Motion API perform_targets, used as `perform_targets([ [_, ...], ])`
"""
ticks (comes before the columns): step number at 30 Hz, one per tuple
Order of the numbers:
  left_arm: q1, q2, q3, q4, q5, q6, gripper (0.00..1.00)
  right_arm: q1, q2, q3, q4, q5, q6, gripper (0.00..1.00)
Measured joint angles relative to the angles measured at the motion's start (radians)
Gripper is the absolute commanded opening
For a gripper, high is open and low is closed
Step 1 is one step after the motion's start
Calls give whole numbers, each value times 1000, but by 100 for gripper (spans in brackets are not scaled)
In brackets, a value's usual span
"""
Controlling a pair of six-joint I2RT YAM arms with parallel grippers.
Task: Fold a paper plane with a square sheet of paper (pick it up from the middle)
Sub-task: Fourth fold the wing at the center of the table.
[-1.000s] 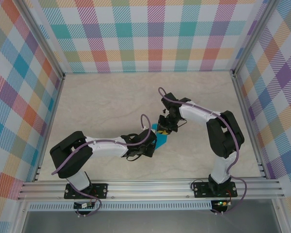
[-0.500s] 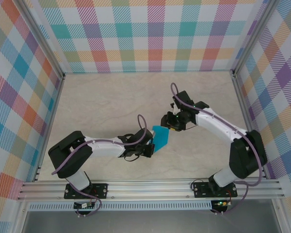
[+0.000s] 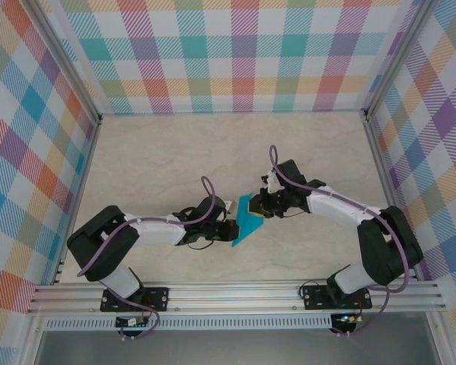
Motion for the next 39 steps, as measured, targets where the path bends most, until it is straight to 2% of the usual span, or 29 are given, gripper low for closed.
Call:
perform_targets([
  [7, 15, 30, 0, 38, 50, -23, 1, 21, 111, 0, 111, -36, 59, 11],
  [18, 40, 64, -7, 94, 97, -48, 2, 22, 187, 22, 143, -4, 85, 11],
  [26, 50, 75, -7, 100, 108, -53, 20, 21, 249, 53, 136, 39, 85, 11],
  [32, 49, 75, -7, 81, 90, -48, 27, 20, 256, 76, 127, 45, 85, 11],
  [35, 33, 68, -3, 68, 65, -39, 26, 15, 256, 80, 127, 48, 85, 11],
  [39, 4, 62, 11, 23, 6, -21, 19, 15, 256, 80, 124, 48, 85, 11],
])
